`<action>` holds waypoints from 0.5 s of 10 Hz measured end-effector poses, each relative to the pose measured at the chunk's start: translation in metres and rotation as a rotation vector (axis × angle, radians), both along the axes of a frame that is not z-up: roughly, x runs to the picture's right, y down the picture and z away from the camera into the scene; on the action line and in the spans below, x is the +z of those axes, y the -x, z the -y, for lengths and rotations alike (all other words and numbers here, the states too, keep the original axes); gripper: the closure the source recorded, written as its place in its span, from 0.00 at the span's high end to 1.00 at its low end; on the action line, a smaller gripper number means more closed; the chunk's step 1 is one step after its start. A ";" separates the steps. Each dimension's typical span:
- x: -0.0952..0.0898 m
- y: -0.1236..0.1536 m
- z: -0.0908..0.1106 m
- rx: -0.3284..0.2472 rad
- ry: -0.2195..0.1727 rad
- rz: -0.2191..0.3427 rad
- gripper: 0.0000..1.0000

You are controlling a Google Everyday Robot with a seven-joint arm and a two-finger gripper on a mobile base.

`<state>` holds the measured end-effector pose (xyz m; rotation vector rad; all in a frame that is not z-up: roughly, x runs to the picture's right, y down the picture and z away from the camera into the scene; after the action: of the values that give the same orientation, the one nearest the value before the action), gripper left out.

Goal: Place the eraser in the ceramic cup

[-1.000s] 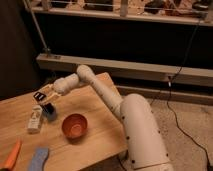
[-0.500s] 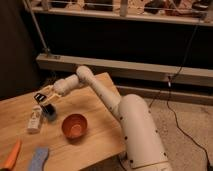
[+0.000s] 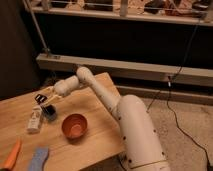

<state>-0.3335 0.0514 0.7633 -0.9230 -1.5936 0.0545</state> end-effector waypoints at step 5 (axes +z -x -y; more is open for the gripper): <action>0.007 0.001 -0.007 -0.014 0.004 0.001 0.80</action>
<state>-0.3346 0.0587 0.7706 -0.9372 -1.5886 0.0476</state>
